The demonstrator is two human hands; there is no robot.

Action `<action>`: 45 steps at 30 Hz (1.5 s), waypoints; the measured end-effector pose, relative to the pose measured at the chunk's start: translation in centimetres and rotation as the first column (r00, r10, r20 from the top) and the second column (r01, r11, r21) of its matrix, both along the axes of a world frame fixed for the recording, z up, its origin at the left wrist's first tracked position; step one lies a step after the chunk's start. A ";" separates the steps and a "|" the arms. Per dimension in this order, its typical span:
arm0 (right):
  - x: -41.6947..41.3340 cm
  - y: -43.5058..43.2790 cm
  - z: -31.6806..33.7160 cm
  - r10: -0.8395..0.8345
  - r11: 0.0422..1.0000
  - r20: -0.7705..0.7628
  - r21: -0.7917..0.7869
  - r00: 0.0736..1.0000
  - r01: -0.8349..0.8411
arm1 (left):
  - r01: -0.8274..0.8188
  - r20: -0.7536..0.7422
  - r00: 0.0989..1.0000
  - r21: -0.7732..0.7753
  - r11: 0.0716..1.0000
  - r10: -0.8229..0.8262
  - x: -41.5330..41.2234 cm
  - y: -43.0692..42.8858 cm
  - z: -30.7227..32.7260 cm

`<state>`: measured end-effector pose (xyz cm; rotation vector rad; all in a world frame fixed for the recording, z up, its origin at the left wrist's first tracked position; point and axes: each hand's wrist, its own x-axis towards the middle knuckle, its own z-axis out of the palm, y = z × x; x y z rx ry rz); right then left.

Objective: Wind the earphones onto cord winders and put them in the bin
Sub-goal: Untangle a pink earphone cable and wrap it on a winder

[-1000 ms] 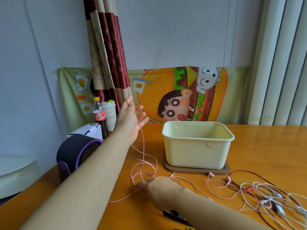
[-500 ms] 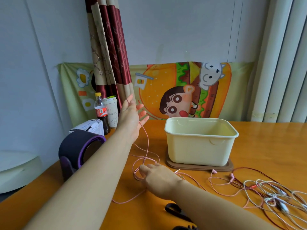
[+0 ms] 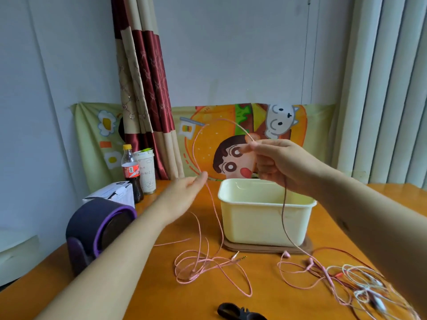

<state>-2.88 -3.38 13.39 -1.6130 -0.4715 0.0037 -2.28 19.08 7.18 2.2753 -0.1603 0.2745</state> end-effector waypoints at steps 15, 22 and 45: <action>0.8 -3.5 -3.8 -0.297 0.394 0.117 -0.889 0.948 0.233 | 0.050 0.091 0.995 -0.008 0.999 -0.049 -1.8 -0.6 -0.6; -2.4 2.9 -1.9 0.082 0.698 0.512 -0.642 0.855 0.317 | 0.235 0.126 0.953 0.262 0.936 -0.274 -2.2 -3.6 2.1; -0.2 -2.0 -4.0 -0.265 0.597 0.629 -0.489 0.731 0.636 | 0.067 0.117 0.989 0.230 0.971 -0.096 -1.0 1.2 1.4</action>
